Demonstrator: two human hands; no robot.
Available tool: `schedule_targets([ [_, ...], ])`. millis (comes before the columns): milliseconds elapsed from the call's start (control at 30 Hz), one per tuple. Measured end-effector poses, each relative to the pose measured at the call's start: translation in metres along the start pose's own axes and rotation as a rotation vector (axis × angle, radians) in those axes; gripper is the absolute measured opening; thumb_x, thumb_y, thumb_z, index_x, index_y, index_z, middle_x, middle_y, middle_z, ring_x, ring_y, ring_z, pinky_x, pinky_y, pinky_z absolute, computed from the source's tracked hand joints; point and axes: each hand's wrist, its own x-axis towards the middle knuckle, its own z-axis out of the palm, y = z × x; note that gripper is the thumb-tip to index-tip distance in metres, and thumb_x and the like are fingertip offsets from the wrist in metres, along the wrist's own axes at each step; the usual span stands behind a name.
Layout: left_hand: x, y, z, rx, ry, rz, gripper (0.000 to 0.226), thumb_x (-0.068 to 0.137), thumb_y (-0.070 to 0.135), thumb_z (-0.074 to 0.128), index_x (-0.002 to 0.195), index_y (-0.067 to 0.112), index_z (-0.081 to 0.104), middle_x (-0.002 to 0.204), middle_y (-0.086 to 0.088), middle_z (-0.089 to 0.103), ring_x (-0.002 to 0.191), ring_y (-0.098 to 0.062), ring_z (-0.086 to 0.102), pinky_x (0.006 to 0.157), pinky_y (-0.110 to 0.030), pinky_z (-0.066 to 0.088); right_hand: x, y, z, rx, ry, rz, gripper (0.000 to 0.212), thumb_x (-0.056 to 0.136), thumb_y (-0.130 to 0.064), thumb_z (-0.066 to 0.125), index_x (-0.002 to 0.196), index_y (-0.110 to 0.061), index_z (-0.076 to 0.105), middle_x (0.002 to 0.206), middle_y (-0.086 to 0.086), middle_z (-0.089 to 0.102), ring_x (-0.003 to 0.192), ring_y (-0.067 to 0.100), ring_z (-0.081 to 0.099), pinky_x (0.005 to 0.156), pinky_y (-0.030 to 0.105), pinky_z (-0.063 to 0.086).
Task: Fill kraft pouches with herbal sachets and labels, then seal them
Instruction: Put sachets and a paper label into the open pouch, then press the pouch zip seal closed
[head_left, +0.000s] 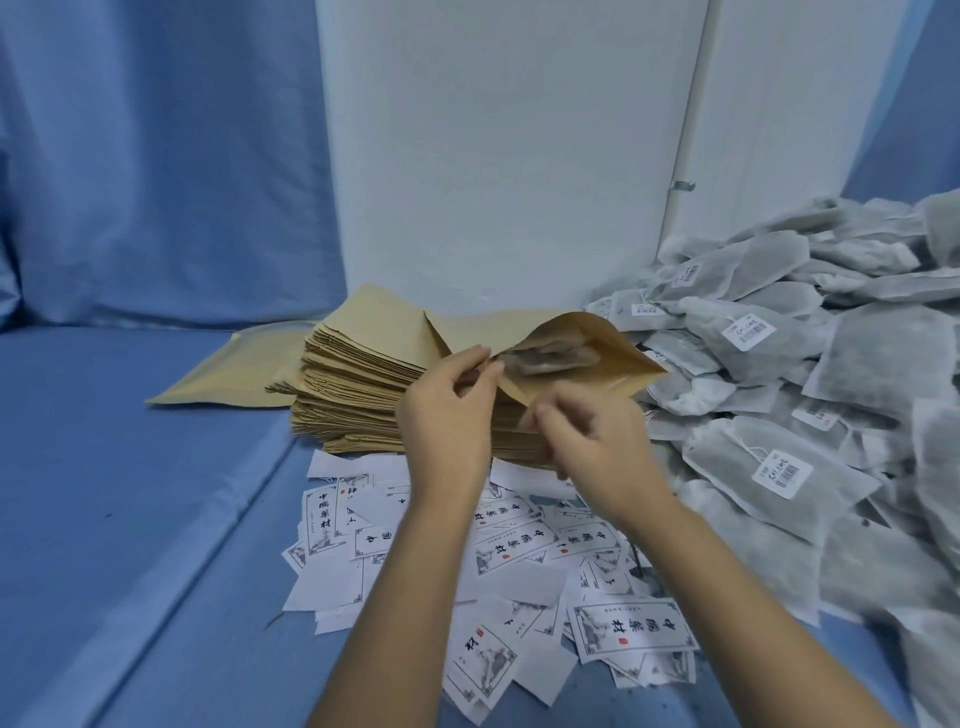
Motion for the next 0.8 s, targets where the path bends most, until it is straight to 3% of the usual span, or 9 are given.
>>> schedule_targets([
  [100,0.0,-0.005,-0.009,0.054,-0.041,-0.005,0.024,0.085,0.016,0.069,0.108,0.014,0.072,0.092,0.015,0.066,0.076,0.016,0.057,0.073,0.001,0.04,-0.003,0.011,0.005,-0.275,-0.334,0.087,0.02,0.086,-0.022,0.052,0.077,-0.019,0.07,0.067,0.0,0.068,0.058,0.017,0.061,0.058,0.037,0.054],
  [200,0.002,-0.007,-0.012,0.016,-0.048,-0.034,0.021,0.087,0.017,0.066,0.108,0.014,0.072,0.089,0.021,0.065,0.079,0.021,0.056,0.072,0.003,0.039,-0.004,0.032,0.015,-0.625,-0.442,0.159,0.024,0.09,-0.028,0.051,0.104,-0.017,0.067,0.102,0.003,0.069,0.091,0.022,0.062,0.075,0.032,0.051],
  [267,0.003,-0.007,-0.011,-0.018,-0.051,-0.061,0.02,0.088,0.018,0.066,0.106,0.015,0.073,0.083,0.029,0.06,0.077,0.028,0.052,0.068,0.005,0.037,-0.008,0.044,0.02,-0.771,-0.442,0.179,0.028,0.093,-0.029,0.048,0.113,-0.014,0.061,0.111,0.006,0.065,0.101,0.027,0.057,0.074,0.031,0.045],
  [367,0.004,-0.008,-0.01,-0.042,-0.049,-0.07,0.019,0.087,0.017,0.066,0.105,0.014,0.073,0.081,0.029,0.059,0.076,0.028,0.052,0.066,0.005,0.037,-0.017,0.057,0.025,-0.882,-0.405,0.204,0.028,0.097,-0.034,0.041,0.109,-0.011,0.054,0.107,0.01,0.062,0.1,0.029,0.055,0.069,0.031,0.034],
  [500,0.004,-0.009,-0.01,-0.047,-0.042,-0.078,0.019,0.088,0.018,0.066,0.105,0.015,0.073,0.083,0.026,0.061,0.077,0.026,0.053,0.069,0.004,0.039,-0.021,0.062,0.024,-0.888,-0.389,0.249,0.029,0.098,-0.038,0.039,0.103,-0.011,0.05,0.099,0.01,0.062,0.093,0.028,0.055,0.067,0.031,0.034],
  [600,0.004,-0.01,-0.01,-0.053,-0.028,-0.082,0.018,0.088,0.018,0.066,0.104,0.015,0.073,0.083,0.025,0.062,0.076,0.025,0.053,0.069,0.004,0.04,-0.021,0.06,0.024,-0.926,-0.316,0.162,0.017,0.096,-0.025,0.042,0.084,-0.014,0.048,0.081,0.007,0.057,0.078,0.028,0.052,0.062,0.03,0.031],
  [733,0.004,-0.009,-0.009,-0.037,-0.021,-0.077,0.018,0.088,0.018,0.066,0.104,0.015,0.073,0.083,0.027,0.061,0.077,0.024,0.054,0.068,0.003,0.04,-0.022,0.06,0.023,-0.923,-0.234,0.063,0.018,0.094,-0.013,0.041,0.092,-0.013,0.06,0.09,0.006,0.064,0.083,0.028,0.057,0.063,0.029,0.027],
  [800,0.004,-0.01,-0.009,-0.033,-0.011,-0.077,0.017,0.088,0.018,0.066,0.103,0.016,0.074,0.082,0.028,0.061,0.077,0.021,0.056,0.071,0.001,0.042,-0.02,0.056,0.019,-0.786,-0.113,-0.073,0.015,0.089,-0.012,0.046,0.082,-0.01,0.059,0.082,0.006,0.061,0.077,0.028,0.053,0.065,0.028,0.024],
])
